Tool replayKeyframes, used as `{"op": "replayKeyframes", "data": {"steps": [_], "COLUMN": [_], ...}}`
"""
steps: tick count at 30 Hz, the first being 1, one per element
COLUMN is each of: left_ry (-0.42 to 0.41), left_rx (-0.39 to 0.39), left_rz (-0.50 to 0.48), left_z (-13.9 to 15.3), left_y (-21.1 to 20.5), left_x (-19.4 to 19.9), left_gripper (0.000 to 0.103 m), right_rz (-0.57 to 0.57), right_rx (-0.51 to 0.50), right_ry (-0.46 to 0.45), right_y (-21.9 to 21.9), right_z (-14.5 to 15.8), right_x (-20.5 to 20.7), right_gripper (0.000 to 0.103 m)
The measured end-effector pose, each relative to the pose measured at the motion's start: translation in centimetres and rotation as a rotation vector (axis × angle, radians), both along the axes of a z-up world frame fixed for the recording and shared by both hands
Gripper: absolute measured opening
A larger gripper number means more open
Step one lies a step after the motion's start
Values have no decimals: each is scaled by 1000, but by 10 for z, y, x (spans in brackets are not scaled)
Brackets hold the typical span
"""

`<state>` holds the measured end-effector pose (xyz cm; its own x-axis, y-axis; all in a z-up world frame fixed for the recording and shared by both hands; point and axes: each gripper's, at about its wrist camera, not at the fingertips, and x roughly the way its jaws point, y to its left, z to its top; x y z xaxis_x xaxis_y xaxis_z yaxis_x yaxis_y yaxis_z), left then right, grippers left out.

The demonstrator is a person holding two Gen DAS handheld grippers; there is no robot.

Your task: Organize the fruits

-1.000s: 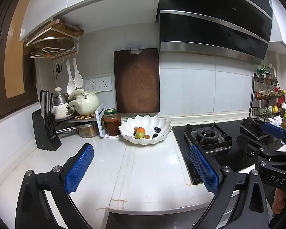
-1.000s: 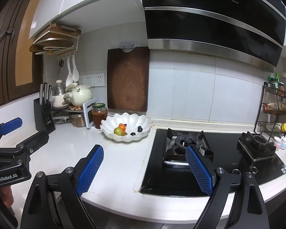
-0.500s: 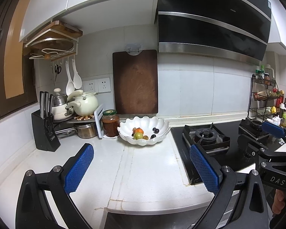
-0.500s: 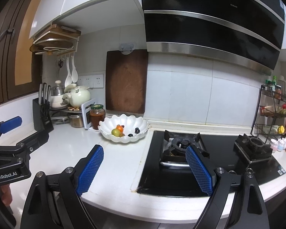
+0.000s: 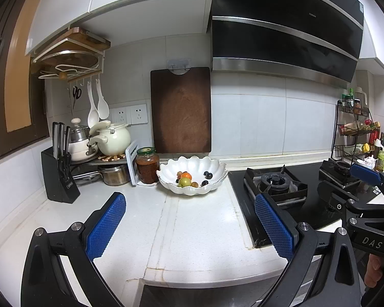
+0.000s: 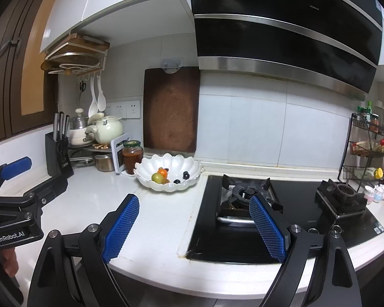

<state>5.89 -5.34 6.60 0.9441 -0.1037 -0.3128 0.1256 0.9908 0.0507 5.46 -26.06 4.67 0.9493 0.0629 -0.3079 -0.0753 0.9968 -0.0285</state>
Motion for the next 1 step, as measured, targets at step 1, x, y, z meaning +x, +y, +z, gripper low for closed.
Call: {"op": "replayKeyframes", "data": {"steps": [1], "left_ry": [0], "left_rx": [0], "left_rz": [0], "left_z": [0], "left_y": [0], "left_x": [0], "left_gripper": [103], "right_rz": [0], "right_rx": [1], "right_ry": [1], "right_y": [0], "right_z": [0], "right_x": [0], "right_gripper": [89]}}
